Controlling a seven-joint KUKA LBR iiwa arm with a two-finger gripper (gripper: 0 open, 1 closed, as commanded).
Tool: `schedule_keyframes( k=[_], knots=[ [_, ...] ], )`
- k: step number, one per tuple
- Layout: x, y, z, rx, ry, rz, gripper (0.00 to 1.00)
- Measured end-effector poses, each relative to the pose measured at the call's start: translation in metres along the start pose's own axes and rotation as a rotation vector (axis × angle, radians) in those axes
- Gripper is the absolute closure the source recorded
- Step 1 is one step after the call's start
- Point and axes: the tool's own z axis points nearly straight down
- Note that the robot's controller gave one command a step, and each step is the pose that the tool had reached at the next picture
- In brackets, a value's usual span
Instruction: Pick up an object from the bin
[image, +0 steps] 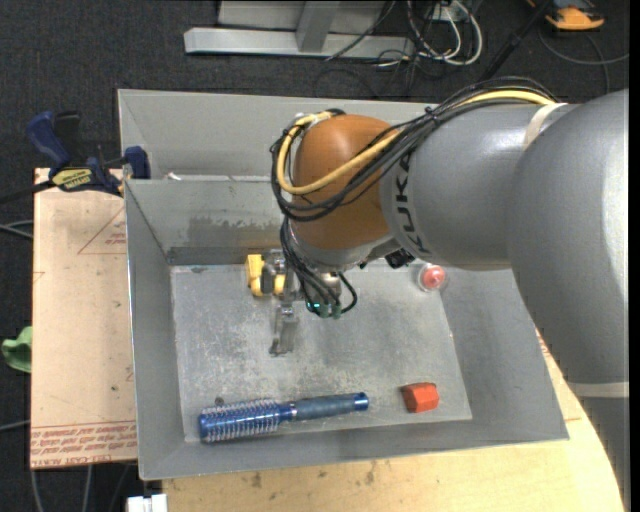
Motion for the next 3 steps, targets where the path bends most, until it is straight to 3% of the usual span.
schedule_keyframes(
  k=[1, 2, 3],
  knots=[
    [0.071, 0.017, 0.020, 0.000, -0.003, -0.203, 0.00],
    [0.099, 0.009, 0.070, -0.003, -0.021, -0.160, 0.00],
    [0.102, 0.008, 0.072, -0.002, -0.012, -0.161, 1.00]
  ],
)
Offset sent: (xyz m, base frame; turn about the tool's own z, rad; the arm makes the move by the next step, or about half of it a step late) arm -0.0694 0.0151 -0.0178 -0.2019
